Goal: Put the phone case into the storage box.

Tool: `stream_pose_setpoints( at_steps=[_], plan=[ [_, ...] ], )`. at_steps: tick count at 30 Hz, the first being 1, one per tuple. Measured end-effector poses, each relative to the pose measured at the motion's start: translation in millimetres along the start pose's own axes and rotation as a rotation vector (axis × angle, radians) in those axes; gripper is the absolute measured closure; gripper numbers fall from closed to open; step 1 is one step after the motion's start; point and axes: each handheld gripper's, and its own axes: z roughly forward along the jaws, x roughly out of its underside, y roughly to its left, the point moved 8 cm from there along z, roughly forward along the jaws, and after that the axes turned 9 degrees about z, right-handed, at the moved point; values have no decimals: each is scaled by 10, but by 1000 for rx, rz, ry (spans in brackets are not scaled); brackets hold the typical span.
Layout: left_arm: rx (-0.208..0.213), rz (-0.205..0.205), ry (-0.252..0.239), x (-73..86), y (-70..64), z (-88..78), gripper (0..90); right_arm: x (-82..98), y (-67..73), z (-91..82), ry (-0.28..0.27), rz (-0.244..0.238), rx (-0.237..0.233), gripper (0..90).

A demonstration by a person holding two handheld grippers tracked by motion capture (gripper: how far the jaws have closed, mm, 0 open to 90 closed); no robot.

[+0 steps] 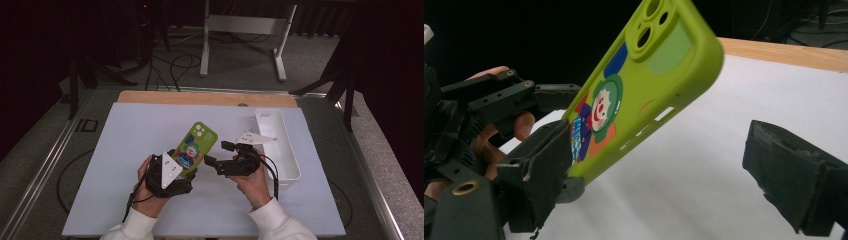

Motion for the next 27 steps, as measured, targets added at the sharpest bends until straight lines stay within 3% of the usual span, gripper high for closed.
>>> stream_pose_setpoints(
  at_steps=[19,27],
  plan=[
    [29,9,-39,-70,-119,1,162,14,92,161,15,53,-73,164],
    [36,10,-45,-76,-147,5,162,13,137,188,22,97,-161,374]
  ],
)
